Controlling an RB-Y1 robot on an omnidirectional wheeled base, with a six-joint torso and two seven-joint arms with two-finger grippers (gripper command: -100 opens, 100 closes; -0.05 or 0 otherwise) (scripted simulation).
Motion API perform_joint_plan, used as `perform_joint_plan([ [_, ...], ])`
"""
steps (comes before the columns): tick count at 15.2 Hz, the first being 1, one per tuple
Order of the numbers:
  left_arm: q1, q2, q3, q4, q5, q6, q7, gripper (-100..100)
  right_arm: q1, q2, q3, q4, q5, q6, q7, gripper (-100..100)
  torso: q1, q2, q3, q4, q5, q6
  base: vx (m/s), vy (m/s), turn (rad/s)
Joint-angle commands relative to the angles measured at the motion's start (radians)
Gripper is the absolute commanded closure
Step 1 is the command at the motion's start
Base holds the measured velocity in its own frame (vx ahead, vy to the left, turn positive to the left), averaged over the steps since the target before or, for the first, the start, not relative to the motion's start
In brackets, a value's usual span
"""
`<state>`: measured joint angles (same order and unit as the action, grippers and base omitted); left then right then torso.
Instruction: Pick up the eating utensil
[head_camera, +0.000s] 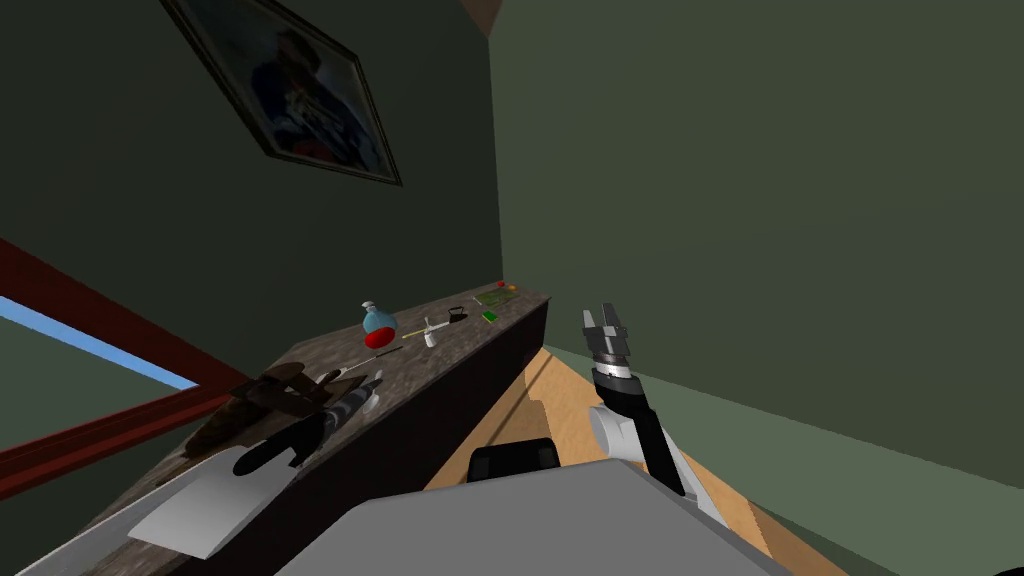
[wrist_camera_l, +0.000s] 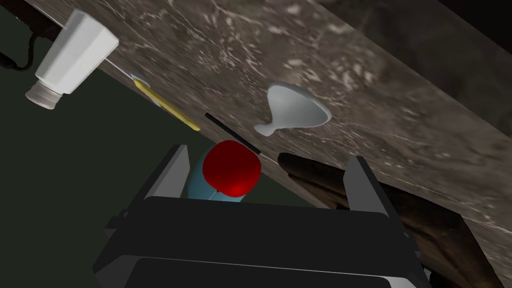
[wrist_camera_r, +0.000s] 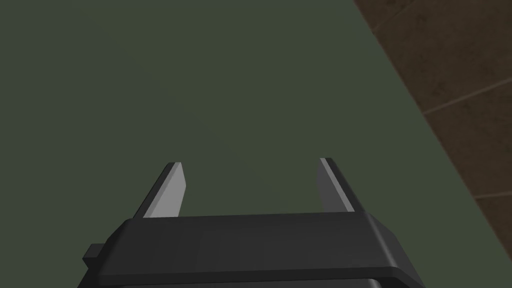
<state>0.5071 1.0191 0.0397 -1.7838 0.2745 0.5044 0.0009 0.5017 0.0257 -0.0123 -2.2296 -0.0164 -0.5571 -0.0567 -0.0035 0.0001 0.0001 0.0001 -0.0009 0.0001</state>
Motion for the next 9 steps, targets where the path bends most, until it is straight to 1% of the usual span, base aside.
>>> perform_joint_plan([
  [1,0.003,0.028,-0.002,0.012,0.01,0.043,0.007,-100,0.0,0.0,0.0,0.0,0.0,0.0,0.0,0,0.0,0.0,0.0,0.0,0.0,0.0,0.015,-0.055,-0.086],
  [2,0.004,0.047,-0.005,0.024,0.018,0.068,0.011,-100,0.0,0.0,0.0,0.0,0.0,0.0,0.0,0,0.0,0.0,0.0,0.0,0.0,0.0,0.016,-0.072,-0.137],
  [3,0.004,0.047,-0.005,0.024,0.018,0.069,0.011,-100,0.0,0.0,0.0,0.0,0.0,0.0,0.0,0,-0.001,-0.001,0.0,0.0,0.0,0.0,0.013,-0.067,-0.099],
  [6,0.005,0.093,-0.014,0.051,0.038,0.132,0.021,-100,0.0,0.0,0.0,0.0,0.0,0.0,0.0,0,-0.001,-0.001,-0.001,0.0,0.0,0.0,0.021,-0.069,-0.116],
  [9,0.008,0.121,-0.025,0.071,0.053,0.177,0.029,-100,0.0,0.0,0.0,0.0,0.0,0.0,0.0,0,-0.001,-0.001,-0.001,0.0,0.0,0.0,0.023,-0.069,-0.098],
])
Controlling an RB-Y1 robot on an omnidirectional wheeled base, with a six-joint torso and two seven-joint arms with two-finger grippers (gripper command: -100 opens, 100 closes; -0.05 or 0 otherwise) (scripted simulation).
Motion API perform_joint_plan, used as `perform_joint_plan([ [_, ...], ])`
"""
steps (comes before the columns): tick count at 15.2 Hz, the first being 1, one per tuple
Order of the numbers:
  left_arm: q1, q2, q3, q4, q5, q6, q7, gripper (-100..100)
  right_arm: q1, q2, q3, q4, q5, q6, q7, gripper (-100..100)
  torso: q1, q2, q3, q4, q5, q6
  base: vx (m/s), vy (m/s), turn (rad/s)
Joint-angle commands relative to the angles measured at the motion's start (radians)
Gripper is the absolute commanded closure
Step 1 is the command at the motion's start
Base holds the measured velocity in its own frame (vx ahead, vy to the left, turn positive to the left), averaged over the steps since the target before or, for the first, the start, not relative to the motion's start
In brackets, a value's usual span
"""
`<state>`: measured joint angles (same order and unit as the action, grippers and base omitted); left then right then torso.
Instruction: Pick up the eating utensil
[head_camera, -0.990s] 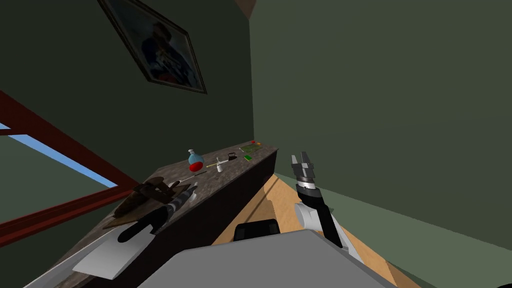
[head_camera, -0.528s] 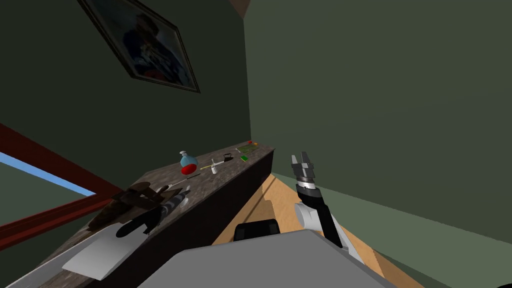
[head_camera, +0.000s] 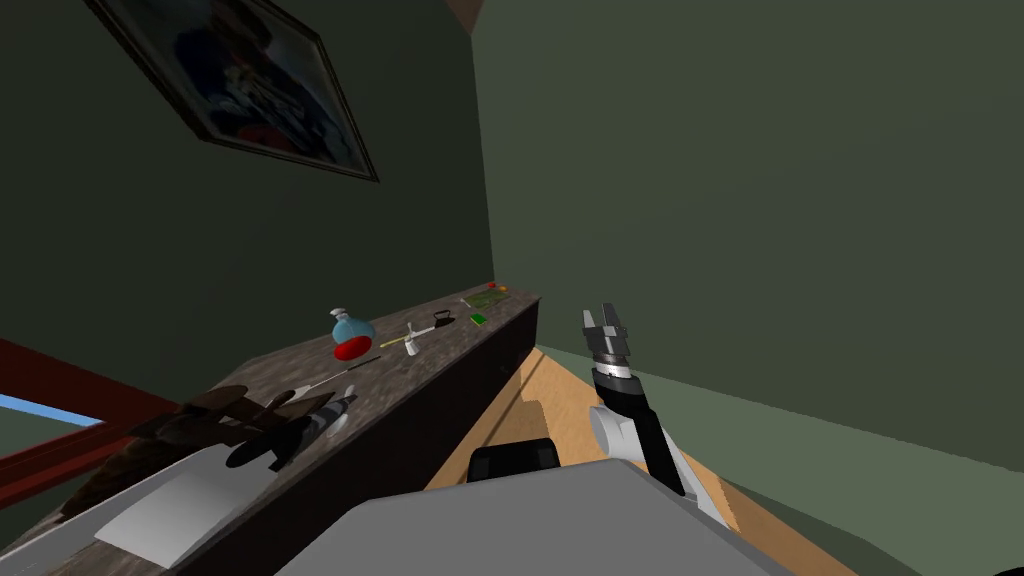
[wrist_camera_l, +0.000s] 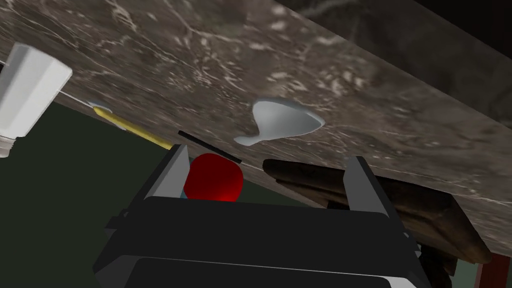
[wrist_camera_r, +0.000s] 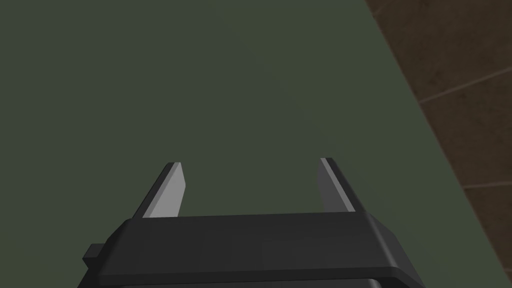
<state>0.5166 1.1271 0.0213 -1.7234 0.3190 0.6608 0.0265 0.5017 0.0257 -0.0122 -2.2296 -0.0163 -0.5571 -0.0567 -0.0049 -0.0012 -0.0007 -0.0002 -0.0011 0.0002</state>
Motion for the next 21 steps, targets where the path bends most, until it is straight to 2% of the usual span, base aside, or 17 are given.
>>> perform_joint_plan([
  [1,0.0,0.0,0.0,0.0,0.0,0.0,0.0,-100,0.0,0.0,0.0,0.0,0.0,0.0,0.0,0,0.0,0.0,0.0,0.0,0.0,0.0,0.013,-0.038,-0.026],
  [2,-0.01,-0.018,-0.008,0.032,-0.008,-0.01,-0.005,-100,0.0,0.0,0.0,0.0,0.0,0.0,0.0,0,0.001,0.0,0.0,0.0,0.0,0.0,0.016,0.001,-0.057],
  [5,-0.026,-0.048,-0.018,0.076,-0.022,-0.033,-0.014,-100,0.0,0.0,0.0,0.0,0.0,0.0,0.0,0,0.008,0.0,0.0,0.0,0.002,0.0,0.025,0.046,-0.091],
  [6,-0.021,-0.035,-0.015,0.061,-0.015,-0.024,-0.011,-100,0.0,0.0,0.0,0.0,0.0,0.0,0.0,0,0.009,0.0,0.0,0.0,0.002,0.0,0.018,0.041,-0.027],
  [7,-0.021,-0.037,-0.015,0.064,-0.017,-0.027,-0.012,100,0.0,0.0,0.0,0.0,0.0,0.0,0.0,0,0.009,0.0,0.0,0.0,0.002,0.0,0.006,0.015,-0.003],
  [11,-0.02,-0.036,-0.014,0.065,-0.017,-0.026,-0.012,100,0.0,0.0,0.0,0.0,0.0,0.0,0.0,0,0.006,0.0,0.0,0.0,0.003,0.002,0.0,0.005,0.008],
  [12,-0.01,-0.018,-0.008,0.032,-0.008,-0.01,-0.005,100,0.0,0.0,0.0,0.0,0.0,0.0,0.0,0,0.006,0.0,0.0,0.0,0.003,0.002,-0.014,-0.018,0.058],
  [15,-0.003,-0.003,-0.003,0.009,-0.001,0.002,0.0,100,0.0,0.0,0.0,0.0,0.0,0.0,0.0,0,0.002,0.001,0.001,0.0,0.002,0.001,-0.021,-0.045,0.075],
  [16,-0.01,-0.009,-0.008,0.027,-0.003,-0.008,-0.005,100,0.0,0.0,0.0,0.0,0.0,0.0,0.0,0,0.002,0.001,0.001,0.0,0.002,0.001,-0.012,-0.024,0.017],
  [17,-0.029,0.027,0.019,-0.003,0.004,-0.021,-0.01,-100,0.0,0.0,0.0,0.0,0.0,0.0,0.0,0,0.003,0.001,0.0,0.0,0.002,0.002,-0.046,0.021,-0.008],
  [21,-0.028,0.064,0.025,-0.046,0.019,-0.027,-0.018,-100,0.0,0.0,0.0,0.0,0.0,0.0,0.0,0,0.01,0.006,0.003,0.001,0.003,0.002,-0.096,0.07,-0.039],
])
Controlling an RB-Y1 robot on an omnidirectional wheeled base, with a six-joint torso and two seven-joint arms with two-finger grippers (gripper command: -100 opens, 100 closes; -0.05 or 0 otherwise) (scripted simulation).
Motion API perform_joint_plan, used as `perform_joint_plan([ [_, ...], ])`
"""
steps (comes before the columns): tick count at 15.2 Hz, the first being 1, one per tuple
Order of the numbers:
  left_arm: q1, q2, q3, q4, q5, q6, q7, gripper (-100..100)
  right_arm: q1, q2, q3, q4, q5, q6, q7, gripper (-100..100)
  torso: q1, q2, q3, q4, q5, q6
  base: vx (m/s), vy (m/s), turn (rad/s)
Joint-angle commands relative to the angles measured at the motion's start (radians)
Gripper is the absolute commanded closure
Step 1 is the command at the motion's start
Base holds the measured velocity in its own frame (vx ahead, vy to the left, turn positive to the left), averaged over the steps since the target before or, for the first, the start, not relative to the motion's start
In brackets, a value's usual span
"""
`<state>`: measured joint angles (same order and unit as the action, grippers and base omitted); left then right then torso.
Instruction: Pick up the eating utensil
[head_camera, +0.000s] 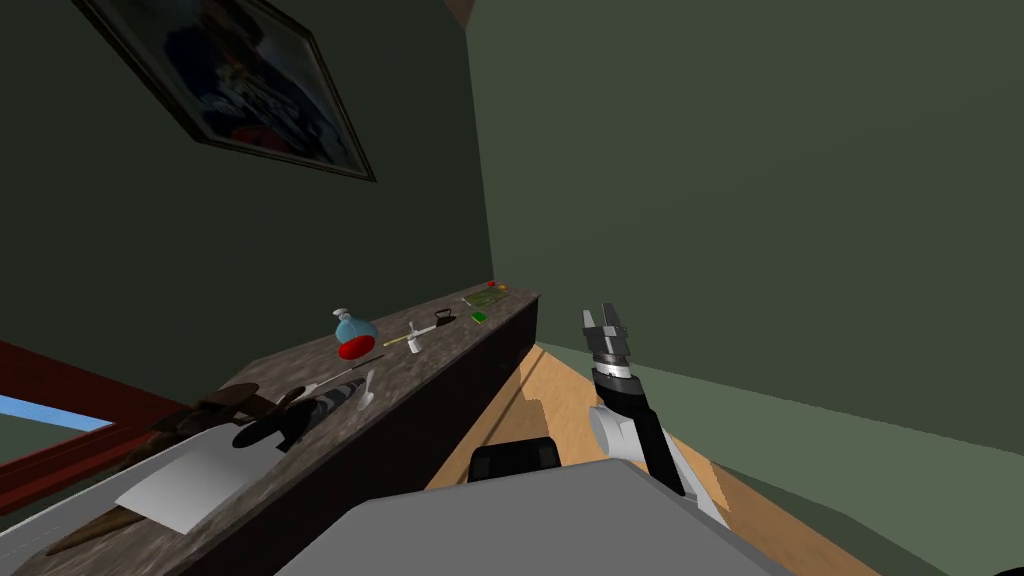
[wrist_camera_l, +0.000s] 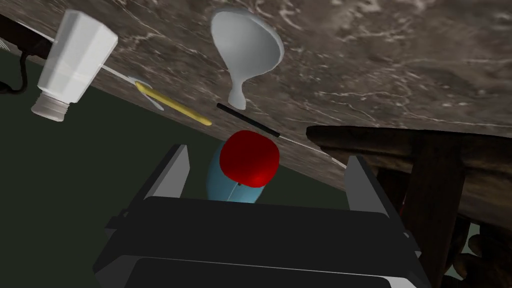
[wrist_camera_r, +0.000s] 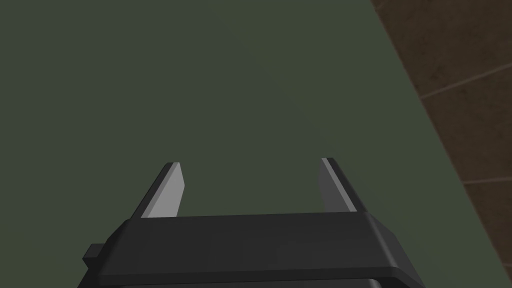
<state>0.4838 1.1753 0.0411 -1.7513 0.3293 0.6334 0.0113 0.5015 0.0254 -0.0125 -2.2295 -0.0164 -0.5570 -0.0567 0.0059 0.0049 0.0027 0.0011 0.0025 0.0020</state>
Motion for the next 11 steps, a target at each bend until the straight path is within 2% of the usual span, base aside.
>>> perform_joint_plan([
  [1,0.007,0.027,0.005,-0.031,0.013,-0.001,-0.005,-100,0.0,0.0,0.0,0.0,0.0,0.0,0.0,0,0.0,0.0,0.0,0.0,0.0,0.0,-0.077,0.085,-0.045],
  [7,0.033,0.107,-0.005,-0.135,0.049,0.004,-0.021,-100,0.0,0.0,0.0,0.0,0.0,0.0,0.0,0,0.002,-0.002,-0.001,-0.001,0.001,0.0,-0.057,0.101,-0.075],
  [11,0.064,0.169,-0.022,-0.22,0.075,0.018,-0.032,-100,0.0,0.0,0.0,0.0,0.0,0.0,0.0,0,0.005,-0.005,-0.003,-0.001,0.001,0.0,-0.026,0.142,-0.107],
])
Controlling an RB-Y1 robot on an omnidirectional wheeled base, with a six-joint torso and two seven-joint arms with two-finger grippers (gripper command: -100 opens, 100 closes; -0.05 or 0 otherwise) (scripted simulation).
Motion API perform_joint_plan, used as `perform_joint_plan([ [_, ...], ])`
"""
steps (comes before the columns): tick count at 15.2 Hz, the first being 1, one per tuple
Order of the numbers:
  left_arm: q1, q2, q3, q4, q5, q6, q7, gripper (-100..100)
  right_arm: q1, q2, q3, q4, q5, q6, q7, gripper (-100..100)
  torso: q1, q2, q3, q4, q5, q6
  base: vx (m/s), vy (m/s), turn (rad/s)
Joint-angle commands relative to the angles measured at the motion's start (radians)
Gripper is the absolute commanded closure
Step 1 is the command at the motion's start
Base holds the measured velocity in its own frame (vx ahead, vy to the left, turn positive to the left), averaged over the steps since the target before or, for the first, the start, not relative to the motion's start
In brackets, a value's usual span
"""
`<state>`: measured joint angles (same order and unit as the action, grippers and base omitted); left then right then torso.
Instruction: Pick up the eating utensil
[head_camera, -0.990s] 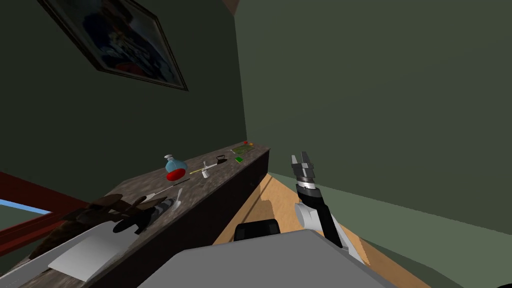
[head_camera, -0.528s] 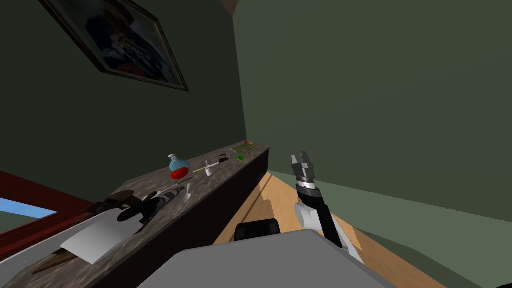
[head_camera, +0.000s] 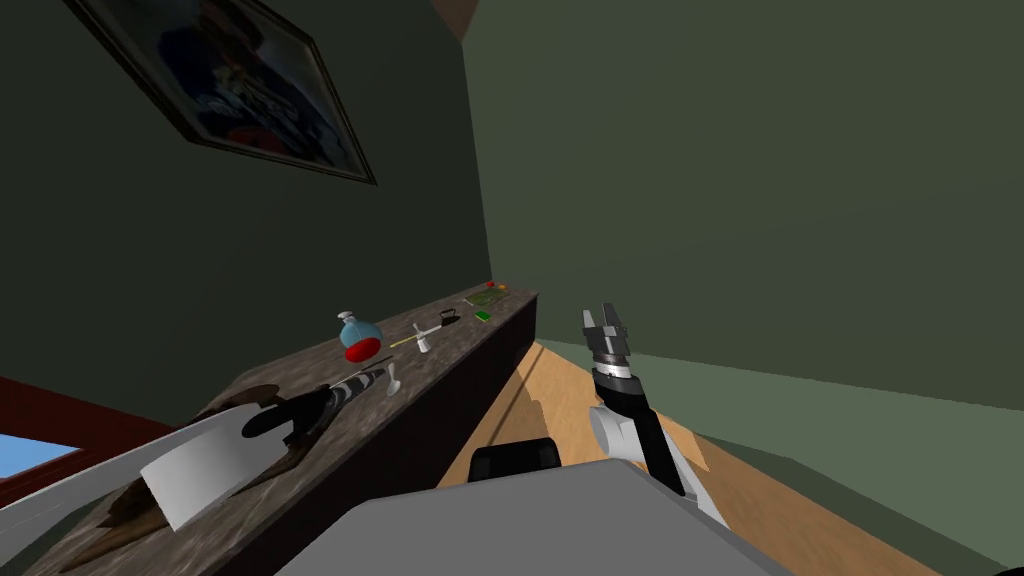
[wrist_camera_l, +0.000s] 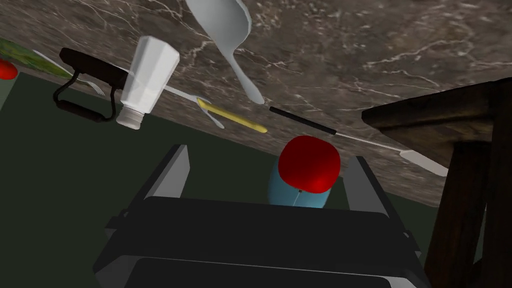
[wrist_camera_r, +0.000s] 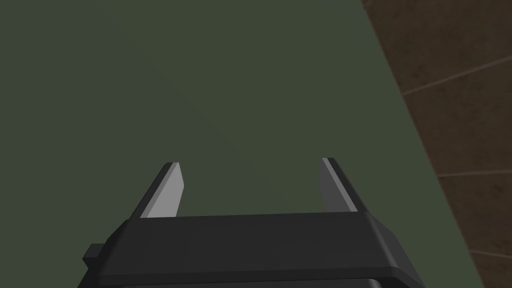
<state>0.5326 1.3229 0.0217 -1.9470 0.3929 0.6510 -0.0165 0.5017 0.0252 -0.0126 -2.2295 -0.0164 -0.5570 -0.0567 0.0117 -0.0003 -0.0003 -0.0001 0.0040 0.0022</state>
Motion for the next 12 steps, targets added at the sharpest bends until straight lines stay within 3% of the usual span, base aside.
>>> perform_joint_plan([
  [1,0.025,0.036,-0.008,-0.046,0.018,0.006,-0.007,-100,0.0,0.0,0.0,0.0,0.0,0.0,0.0,0,0.0,0.0,0.0,0.0,0.0,0.0,-0.009,0.155,-0.156],
  [12,0.149,0.144,-0.078,-0.221,0.068,0.069,-0.03,-100,0.0,0.0,0.0,0.0,0.0,0.0,0.0,0,0.001,-0.007,-0.004,-0.002,0.0,0.0,0.029,0.109,-0.118],
])
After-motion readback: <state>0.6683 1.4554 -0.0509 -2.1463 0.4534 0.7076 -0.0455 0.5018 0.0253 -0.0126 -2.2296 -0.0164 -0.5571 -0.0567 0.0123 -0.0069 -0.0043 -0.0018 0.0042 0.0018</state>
